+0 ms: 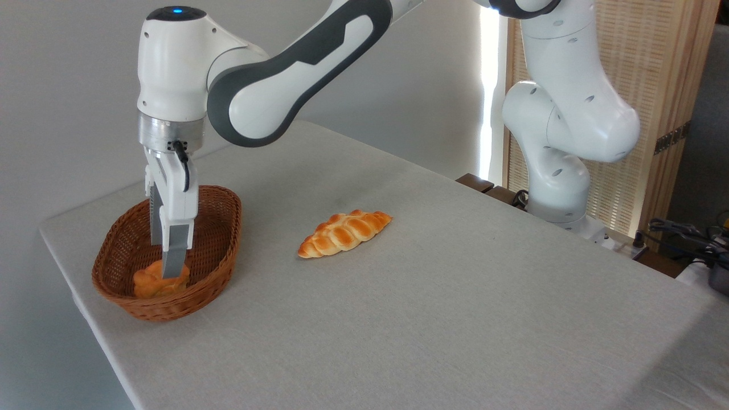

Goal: Put bread into the basket

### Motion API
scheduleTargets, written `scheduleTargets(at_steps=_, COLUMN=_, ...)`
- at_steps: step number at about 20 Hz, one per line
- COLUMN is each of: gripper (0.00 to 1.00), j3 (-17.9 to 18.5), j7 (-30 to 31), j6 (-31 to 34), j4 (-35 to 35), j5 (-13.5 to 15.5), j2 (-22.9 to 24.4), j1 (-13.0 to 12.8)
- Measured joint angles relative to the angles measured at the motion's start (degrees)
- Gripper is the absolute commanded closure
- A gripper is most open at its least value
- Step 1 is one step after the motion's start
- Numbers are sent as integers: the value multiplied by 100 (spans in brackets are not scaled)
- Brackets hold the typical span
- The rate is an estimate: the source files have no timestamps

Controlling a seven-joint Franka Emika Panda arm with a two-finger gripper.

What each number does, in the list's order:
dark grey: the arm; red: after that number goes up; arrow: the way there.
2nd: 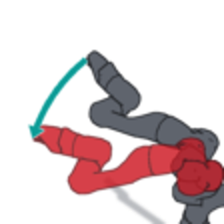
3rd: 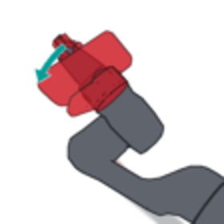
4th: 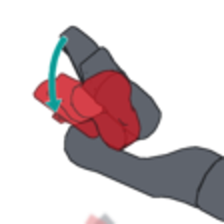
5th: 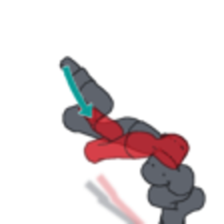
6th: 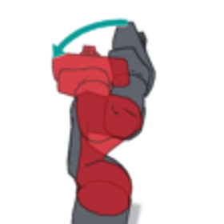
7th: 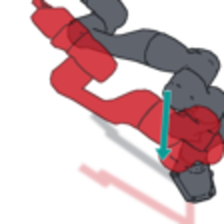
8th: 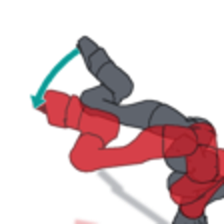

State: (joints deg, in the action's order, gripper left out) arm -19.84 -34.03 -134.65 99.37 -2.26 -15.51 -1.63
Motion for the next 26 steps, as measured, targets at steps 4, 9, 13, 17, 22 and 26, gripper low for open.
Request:
scheduleTargets(at_steps=4, gripper=0, j3=66, j7=113, j6=1095, j4=-232, j5=0, j2=368, j1=75)
scheduleTargets(at_steps=9, gripper=0, j3=349, j7=107, j6=2736, j4=-644, j5=0, j2=790, j1=100)
scheduleTargets(at_steps=13, gripper=0, j3=737, j7=-170, j6=3614, j4=-955, j5=-1, j2=825, j1=109)
scheduleTargets(at_steps=17, gripper=0, j3=1405, j7=-813, j6=4002, j4=-1084, j5=346, j2=1179, j1=114)
scheduleTargets(at_steps=22, gripper=0, j3=1679, j7=-832, j6=4283, j4=-1081, j5=648, j2=1456, j1=108)
scheduleTargets(at_steps=26, gripper=0, j3=1679, j7=-614, j6=4348, j4=-1061, j5=648, j2=1457, j1=99)
